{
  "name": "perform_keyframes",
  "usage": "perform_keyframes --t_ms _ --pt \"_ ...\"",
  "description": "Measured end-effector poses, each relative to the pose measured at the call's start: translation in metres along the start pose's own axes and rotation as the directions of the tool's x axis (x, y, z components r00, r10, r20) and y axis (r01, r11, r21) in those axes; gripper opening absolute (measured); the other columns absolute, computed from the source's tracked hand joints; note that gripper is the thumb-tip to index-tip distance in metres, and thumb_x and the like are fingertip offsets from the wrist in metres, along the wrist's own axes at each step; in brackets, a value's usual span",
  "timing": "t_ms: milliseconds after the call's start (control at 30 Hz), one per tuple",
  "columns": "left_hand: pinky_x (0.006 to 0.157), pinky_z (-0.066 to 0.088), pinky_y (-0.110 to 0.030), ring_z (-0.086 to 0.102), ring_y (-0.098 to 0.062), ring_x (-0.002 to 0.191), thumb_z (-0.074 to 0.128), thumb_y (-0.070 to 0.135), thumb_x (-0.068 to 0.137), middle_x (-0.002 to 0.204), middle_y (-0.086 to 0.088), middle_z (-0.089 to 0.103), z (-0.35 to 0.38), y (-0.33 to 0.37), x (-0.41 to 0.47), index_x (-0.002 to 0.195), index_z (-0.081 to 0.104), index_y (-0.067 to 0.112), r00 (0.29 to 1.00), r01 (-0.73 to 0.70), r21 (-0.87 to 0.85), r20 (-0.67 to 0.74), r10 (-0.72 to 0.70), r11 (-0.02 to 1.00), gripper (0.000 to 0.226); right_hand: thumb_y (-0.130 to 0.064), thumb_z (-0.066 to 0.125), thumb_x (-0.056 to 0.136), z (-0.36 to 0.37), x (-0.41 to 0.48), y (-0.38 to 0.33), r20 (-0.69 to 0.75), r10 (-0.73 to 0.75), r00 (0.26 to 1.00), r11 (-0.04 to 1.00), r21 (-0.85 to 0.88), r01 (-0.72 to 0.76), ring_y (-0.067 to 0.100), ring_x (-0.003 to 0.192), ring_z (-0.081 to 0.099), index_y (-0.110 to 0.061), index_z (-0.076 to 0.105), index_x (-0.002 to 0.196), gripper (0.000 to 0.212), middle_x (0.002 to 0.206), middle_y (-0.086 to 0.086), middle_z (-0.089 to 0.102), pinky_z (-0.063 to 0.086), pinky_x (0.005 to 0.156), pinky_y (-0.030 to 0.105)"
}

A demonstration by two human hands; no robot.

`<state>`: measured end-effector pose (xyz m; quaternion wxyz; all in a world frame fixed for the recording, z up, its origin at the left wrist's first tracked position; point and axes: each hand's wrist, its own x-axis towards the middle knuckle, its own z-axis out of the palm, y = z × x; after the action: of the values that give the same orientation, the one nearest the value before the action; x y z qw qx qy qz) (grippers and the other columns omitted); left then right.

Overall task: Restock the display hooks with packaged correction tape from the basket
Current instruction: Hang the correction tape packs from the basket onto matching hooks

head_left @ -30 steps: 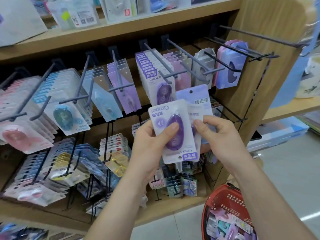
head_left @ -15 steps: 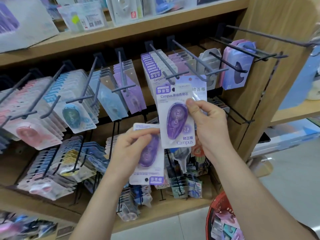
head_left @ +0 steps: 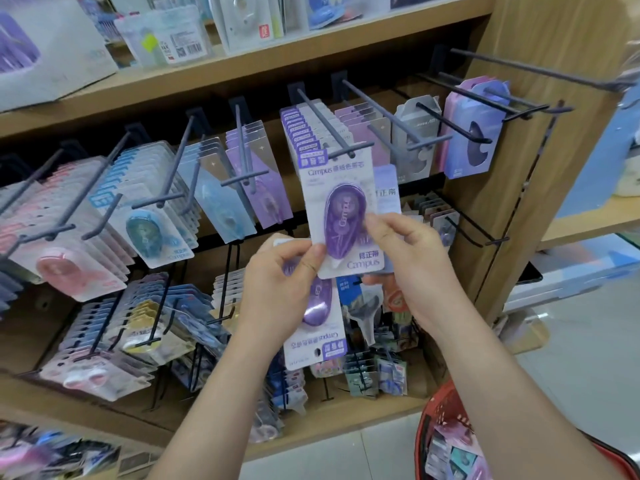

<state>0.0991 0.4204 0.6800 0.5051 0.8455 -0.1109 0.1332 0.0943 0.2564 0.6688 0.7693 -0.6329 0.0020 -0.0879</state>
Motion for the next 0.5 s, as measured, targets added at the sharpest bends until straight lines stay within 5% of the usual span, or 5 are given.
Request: perform_keyframes --t_ms 167,300,500 --pt "0.071 0.039 -0.013 0.055 -0.003 0.083 0.064 0.024 0.094 0.085 -0.003 0.062 0.001 -0.002 -0.001 0.079 0.066 0.044 0.998 0.018 0.056 0.062 -0.022 0.998 0.025 -0.031 0.060 0.097 -0.006 -0.010 0.011 0.028 0.068 0.997 0.991 -0.121 -0.064 0.013 0.066 0.060 -0.020 0.071 0.079 0.023 0.079 0.002 0.066 0.049 0.045 0.021" --pt "0.068 0.037 -0.007 0.054 0.002 0.082 0.063 0.026 0.094 0.086 0.001 0.062 0.003 -0.001 -0.002 0.082 0.069 0.039 0.998 0.052 0.078 0.043 -0.055 0.996 0.018 -0.036 0.060 0.096 -0.003 -0.010 0.015 -0.028 0.071 0.997 0.993 -0.095 -0.073 0.021 0.068 0.057 -0.007 0.070 0.087 0.032 0.080 0.015 0.062 0.047 0.042 0.021" --pt "0.085 0.052 -0.038 0.064 -0.013 0.090 0.065 0.029 0.094 0.093 0.002 0.071 0.007 -0.001 0.009 0.079 0.070 0.043 0.993 0.114 -0.046 -0.021 -0.115 0.992 0.021 -0.058 0.062 0.081 -0.002 -0.006 0.017 -0.013 0.076 0.997 0.984 -0.162 -0.077 0.025 0.072 0.053 0.002 0.067 0.092 0.062 0.092 0.036 0.056 0.050 0.043 0.023"
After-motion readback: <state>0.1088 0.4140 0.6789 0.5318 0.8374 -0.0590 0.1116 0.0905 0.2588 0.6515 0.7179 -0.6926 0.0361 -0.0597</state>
